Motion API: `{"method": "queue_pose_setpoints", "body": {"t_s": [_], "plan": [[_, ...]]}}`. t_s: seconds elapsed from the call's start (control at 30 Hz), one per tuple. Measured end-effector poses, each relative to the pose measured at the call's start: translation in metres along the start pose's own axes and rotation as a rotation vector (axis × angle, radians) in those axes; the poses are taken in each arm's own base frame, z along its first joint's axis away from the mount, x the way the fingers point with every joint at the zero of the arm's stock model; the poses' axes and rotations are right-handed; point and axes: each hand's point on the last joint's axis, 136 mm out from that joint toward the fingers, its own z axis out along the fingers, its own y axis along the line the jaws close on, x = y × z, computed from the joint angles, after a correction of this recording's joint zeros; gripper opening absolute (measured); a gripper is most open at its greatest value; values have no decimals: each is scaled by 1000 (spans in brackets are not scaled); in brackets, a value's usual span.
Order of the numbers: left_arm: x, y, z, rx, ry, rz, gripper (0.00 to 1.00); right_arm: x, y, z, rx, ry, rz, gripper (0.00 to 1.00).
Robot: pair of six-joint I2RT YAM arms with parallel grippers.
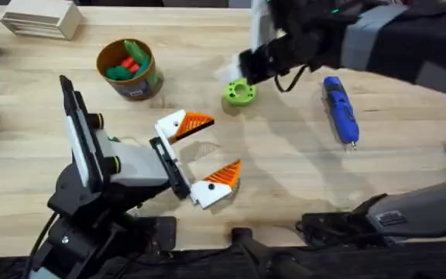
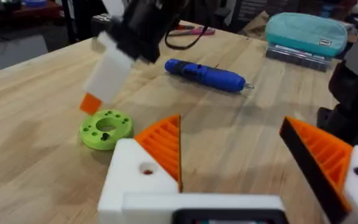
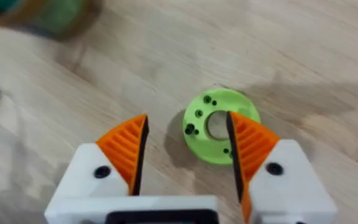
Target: Pick up the gripper from the table and insert it into the empty holder that is missing its gripper. Then pick up a screw, insert it into the mounting hole, and use the screwdriver to tighten it. Finally, clean up the table by picking up the vegetable and placing it into the bucket.
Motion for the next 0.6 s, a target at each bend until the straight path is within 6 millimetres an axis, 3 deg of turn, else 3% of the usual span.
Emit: {"method": "queue_pose_setpoints", "body": {"t_s": [0.17, 0.33, 0.6], "plan": [[0, 0, 0, 0, 0, 0, 986, 18, -1, 22, 67, 74, -103, 535], [0, 0, 0, 0, 0, 0, 987, 25, 3, 29, 86, 98, -147, 329], [0, 0, 0, 0, 0, 0, 987, 34, 6, 34, 91, 135, -167, 311]]}}
